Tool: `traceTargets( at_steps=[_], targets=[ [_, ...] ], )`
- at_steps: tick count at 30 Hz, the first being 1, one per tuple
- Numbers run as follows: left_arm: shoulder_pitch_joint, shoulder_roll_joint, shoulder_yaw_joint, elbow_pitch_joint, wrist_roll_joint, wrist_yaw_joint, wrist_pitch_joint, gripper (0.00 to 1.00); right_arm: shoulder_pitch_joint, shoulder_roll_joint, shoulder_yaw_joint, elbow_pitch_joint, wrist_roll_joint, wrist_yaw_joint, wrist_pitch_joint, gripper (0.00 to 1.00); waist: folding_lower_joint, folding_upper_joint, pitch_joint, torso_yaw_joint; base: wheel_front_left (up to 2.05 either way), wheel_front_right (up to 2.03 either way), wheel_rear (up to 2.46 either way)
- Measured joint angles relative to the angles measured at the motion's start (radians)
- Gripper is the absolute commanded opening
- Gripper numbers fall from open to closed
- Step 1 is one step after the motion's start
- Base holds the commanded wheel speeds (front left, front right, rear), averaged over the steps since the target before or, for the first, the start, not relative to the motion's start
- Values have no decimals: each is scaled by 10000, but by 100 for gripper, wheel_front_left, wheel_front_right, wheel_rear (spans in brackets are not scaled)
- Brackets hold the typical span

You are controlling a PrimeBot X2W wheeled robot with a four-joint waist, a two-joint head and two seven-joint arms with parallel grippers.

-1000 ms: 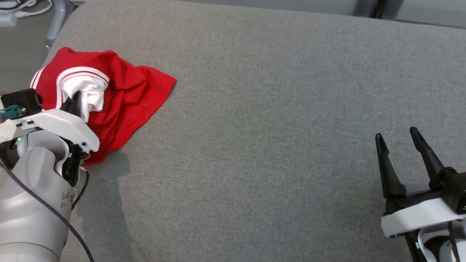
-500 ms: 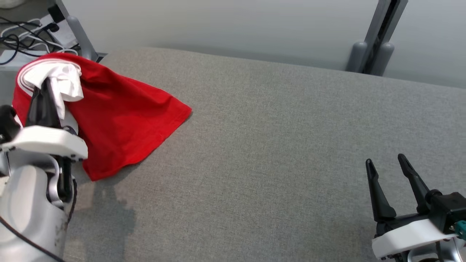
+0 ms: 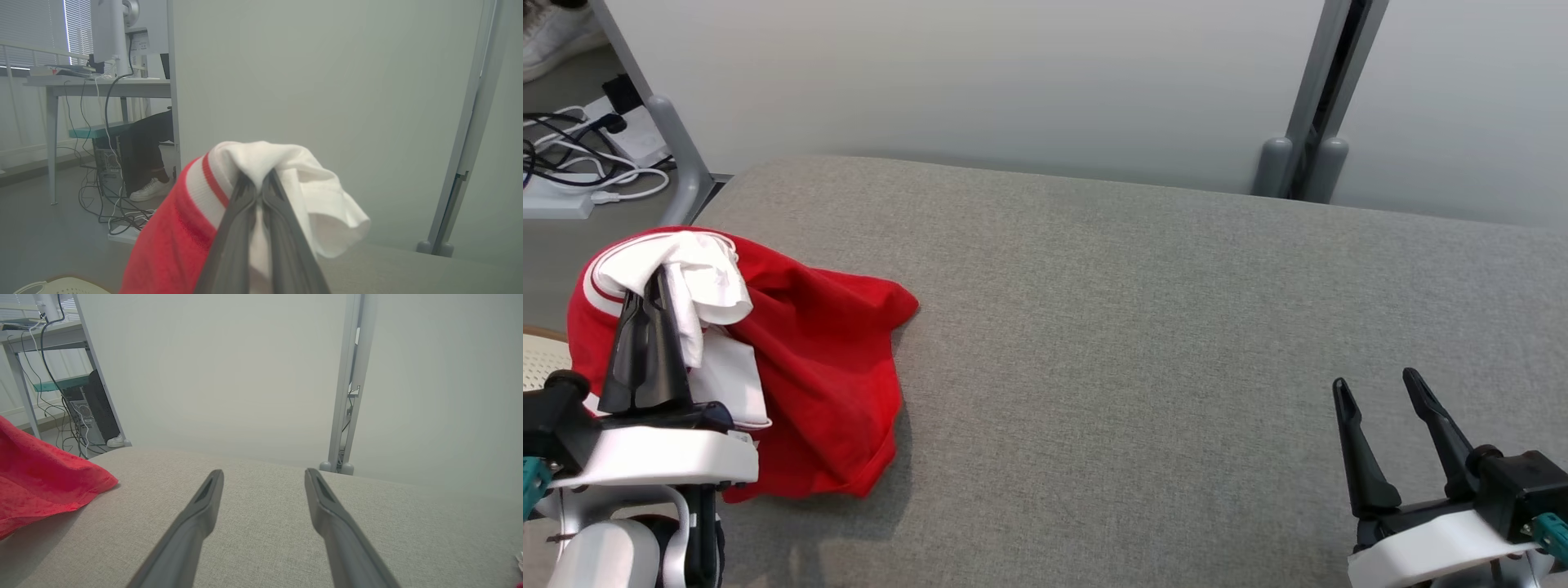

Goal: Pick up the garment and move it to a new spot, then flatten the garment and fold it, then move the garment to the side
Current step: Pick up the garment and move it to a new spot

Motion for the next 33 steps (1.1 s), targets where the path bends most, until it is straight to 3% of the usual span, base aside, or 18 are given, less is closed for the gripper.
traceTargets(
  at_steps=[8, 15, 26, 33],
  targets=[
    [366, 2, -690, -1333, 353, 123, 577, 0, -217, 4, 104, 44, 71, -2, -90, 100, 0, 0, 136, -689, 0, 0, 0],
    [104, -334, -1814, -1559, 520, -307, 792, 0, -449, 8, 130, 59, 146, -2, -196, 100, 0, 0, 425, -1733, 0, 0, 0],
    [-1273, -920, -3256, -73, 523, -1319, 1043, 0, -901, 0, 284, 401, 504, -2, -640, 100, 0, 0, 1232, -3830, 0, 0, 0],
    [-2272, -1413, -3931, 1935, 527, -1902, 1131, 0, -1246, 0, 364, 813, 857, -2, -1057, 100, 0, 0, 2008, -5066, 0, 0, 0]
  ],
)
